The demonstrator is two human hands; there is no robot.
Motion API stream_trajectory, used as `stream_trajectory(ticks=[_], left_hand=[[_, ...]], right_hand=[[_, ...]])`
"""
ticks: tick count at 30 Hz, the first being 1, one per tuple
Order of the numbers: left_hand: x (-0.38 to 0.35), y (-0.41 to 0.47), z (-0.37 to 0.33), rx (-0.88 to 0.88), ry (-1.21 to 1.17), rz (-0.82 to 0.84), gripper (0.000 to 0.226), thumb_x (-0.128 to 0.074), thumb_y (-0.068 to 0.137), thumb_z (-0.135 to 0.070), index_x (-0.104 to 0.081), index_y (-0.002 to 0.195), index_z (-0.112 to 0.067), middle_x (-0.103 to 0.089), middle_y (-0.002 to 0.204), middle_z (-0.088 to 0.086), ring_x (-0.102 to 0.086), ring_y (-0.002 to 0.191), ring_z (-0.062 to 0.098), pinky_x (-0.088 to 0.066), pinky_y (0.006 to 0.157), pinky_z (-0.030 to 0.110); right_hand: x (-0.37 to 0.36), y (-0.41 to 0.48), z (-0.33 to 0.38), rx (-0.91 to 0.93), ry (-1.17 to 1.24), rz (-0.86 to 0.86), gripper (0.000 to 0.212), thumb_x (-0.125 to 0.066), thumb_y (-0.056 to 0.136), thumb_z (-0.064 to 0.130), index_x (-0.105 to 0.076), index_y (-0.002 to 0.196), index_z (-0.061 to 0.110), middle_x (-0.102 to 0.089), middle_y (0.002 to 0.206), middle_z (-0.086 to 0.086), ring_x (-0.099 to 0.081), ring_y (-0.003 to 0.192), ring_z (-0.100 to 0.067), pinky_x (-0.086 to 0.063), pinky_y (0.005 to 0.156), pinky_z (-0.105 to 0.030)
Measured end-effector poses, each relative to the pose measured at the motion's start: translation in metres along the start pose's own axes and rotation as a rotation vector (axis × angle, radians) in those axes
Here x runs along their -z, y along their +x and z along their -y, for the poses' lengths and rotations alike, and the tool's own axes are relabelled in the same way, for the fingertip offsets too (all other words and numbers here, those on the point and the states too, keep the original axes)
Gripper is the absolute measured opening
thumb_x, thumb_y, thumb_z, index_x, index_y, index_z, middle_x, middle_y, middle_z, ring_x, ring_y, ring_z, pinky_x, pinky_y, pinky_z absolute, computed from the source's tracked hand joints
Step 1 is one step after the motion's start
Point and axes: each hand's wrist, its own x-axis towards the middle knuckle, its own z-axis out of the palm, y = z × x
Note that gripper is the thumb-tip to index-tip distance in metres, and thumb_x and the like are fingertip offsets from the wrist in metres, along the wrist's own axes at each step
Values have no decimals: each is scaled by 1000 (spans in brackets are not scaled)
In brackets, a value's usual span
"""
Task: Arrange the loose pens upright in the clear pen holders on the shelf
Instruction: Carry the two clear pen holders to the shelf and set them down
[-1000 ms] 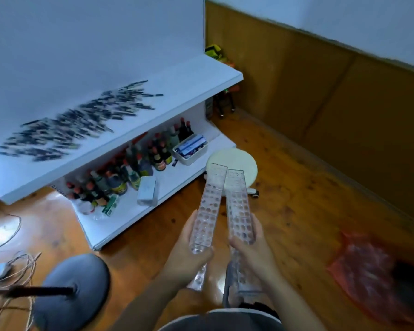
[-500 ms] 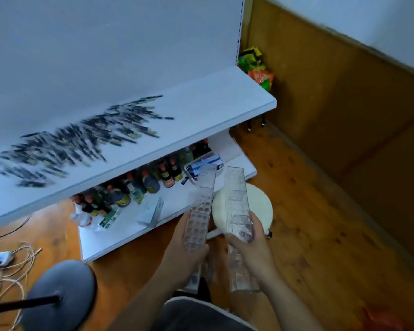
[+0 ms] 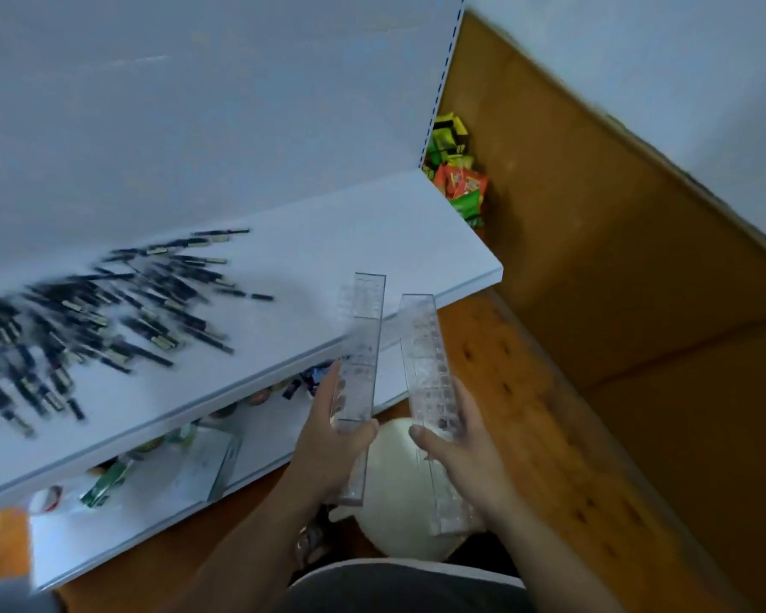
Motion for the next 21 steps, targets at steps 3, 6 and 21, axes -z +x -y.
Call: stream_trajectory(ticks=[3, 6, 21], left_hand=[[-11, 31, -5, 23, -32, -45, 82, -70, 85, -13, -21, 144, -42, -37, 134, -17, -37, 125, 4, -34, 98, 25], [-29, 55, -9, 36, -49, -113, 86, -71, 85, -14, -19, 149, -37, -37, 137, -15, -37, 129, 6, -34, 97, 24], [-116, 190, -60, 133, -164, -474, 87, -70, 85, -13, -18, 150, -39, -31, 152, -8, -32, 130, 3, -32, 107, 27]], right_hand=[[14, 37, 14, -2, -2, 85, 61, -71, 86, 9, -40, 124, 45, -55, 113, 28, -57, 91, 21, -51, 77, -12], [33, 74, 23, 12, 10, 161, 52, -68, 87, 1, -47, 113, 41, -63, 104, 19, -64, 90, 12, -52, 72, -11], [96, 278, 35, 42, -207, 374, 87, -73, 86, 24, -17, 152, 36, -34, 145, 14, -36, 126, -6, -39, 106, -34]])
